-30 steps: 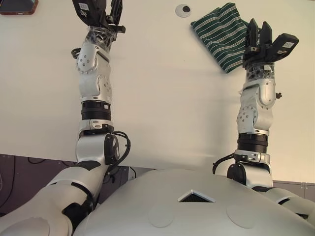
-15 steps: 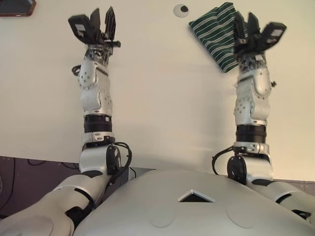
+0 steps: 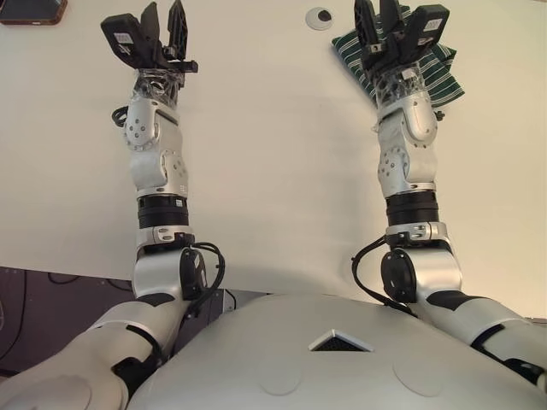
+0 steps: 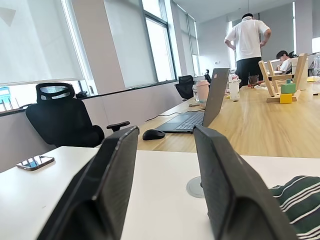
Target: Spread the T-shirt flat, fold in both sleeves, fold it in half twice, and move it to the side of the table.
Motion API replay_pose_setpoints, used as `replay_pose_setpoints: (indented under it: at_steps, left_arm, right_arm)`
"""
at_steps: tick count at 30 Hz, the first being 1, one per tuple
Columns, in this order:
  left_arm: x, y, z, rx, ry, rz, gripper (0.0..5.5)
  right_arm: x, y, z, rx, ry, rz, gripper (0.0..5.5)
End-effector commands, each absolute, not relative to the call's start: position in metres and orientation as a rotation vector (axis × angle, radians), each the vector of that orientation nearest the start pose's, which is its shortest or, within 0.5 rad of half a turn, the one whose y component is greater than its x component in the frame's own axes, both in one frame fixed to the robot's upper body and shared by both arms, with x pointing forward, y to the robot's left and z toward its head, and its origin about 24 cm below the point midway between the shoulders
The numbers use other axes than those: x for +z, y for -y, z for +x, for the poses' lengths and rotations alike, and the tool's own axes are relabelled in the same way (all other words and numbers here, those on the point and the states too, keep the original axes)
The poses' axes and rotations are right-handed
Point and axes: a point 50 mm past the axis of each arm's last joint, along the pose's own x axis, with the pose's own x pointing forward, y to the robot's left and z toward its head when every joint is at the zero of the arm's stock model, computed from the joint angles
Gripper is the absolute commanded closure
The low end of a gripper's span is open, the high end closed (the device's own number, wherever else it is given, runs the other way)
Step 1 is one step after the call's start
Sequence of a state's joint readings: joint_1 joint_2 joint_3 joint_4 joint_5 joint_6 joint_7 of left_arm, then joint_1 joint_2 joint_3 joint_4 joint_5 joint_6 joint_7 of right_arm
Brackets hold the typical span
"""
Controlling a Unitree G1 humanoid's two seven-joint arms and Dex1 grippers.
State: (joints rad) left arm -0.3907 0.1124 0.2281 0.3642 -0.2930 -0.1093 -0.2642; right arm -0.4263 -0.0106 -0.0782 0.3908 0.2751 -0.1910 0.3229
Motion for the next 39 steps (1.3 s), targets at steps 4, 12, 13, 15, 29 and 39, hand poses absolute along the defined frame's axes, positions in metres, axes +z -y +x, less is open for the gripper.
replay_pose_setpoints:
  at_steps: [4, 12, 13, 15, 29, 39]
  left_arm:
    - [0.078, -0.197, 0.319, -0.078, 0.169, -0.226, 3.39]
    - [0.08, -0.196, 0.321, -0.065, 0.178, -0.232, 3.39]
    - [0.08, -0.195, 0.322, -0.067, 0.18, -0.232, 3.39]
    - [0.081, -0.195, 0.322, -0.071, 0.182, -0.232, 3.39]
    - [0.07, -0.177, 0.323, -0.115, 0.149, -0.264, 3.39]
    - [0.074, -0.177, 0.327, -0.115, 0.16, -0.262, 3.39]
  right_arm:
    - [0.095, 0.123, 0.328, 0.352, 0.258, 0.239, 3.51]
    - [0.1, 0.123, 0.334, 0.368, 0.266, 0.234, 3.51]
    - [0.099, 0.123, 0.334, 0.366, 0.267, 0.234, 3.51]
    - [0.099, 0.123, 0.334, 0.364, 0.267, 0.233, 3.51]
    - [0.098, 0.14, 0.324, 0.305, 0.261, 0.22, 3.51]
    - [0.095, 0.135, 0.322, 0.297, 0.248, 0.232, 3.51]
